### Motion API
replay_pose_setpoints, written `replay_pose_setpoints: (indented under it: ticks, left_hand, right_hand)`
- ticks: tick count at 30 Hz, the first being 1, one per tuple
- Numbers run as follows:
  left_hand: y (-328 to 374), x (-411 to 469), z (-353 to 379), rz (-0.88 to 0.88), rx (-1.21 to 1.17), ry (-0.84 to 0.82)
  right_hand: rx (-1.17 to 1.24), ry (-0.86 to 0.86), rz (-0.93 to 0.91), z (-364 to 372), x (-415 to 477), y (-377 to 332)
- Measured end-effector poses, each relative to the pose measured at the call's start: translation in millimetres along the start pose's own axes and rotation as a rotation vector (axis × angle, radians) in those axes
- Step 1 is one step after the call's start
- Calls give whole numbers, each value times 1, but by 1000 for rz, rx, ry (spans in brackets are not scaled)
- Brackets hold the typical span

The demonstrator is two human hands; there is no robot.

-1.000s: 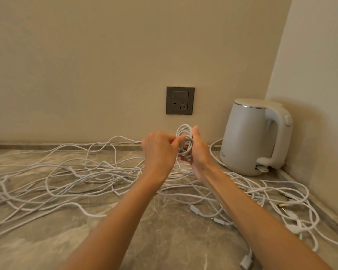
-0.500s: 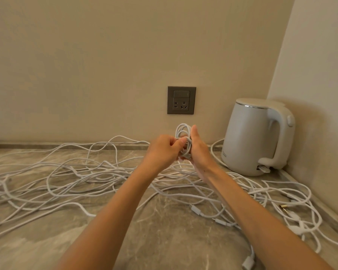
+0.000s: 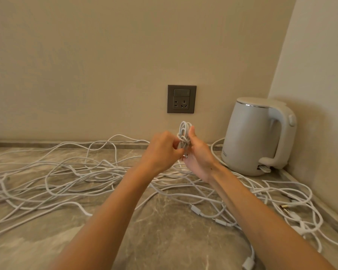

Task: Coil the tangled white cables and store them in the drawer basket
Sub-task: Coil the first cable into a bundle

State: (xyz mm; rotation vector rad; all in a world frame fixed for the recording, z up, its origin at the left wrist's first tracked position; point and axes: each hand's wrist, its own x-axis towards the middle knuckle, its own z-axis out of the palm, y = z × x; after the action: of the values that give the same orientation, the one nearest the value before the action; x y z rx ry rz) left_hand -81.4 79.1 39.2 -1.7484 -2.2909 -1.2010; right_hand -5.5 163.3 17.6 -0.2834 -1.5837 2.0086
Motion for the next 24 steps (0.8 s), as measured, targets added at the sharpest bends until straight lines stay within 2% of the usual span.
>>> replay_pose_setpoints:
  ticks: [6,11,13,15,19,24]
  left_hand:
    - [-1,1,-2,-116,-171,-21]
    - [-6,-1,-8,-300,-616,47]
    - [-5,-1,-10,-356,-720,48]
    - [-6,-2,-11,-396,-713,33]
    - [-6,-2,-17,-443,-529,-11]
    - [-5,-2,-33,-390,-484,154]
  right_hand:
    - [79,-11,-19,-4,0,-8]
    - [14,67,-44,-3,2,-9]
    - [-12,87,-41,-3,2,-9]
    - [-39,138,-44,-2,2,-10]
    - [-127,208,-77,0,2,-10]
    - [-226,169,-72,5,-2,-12]
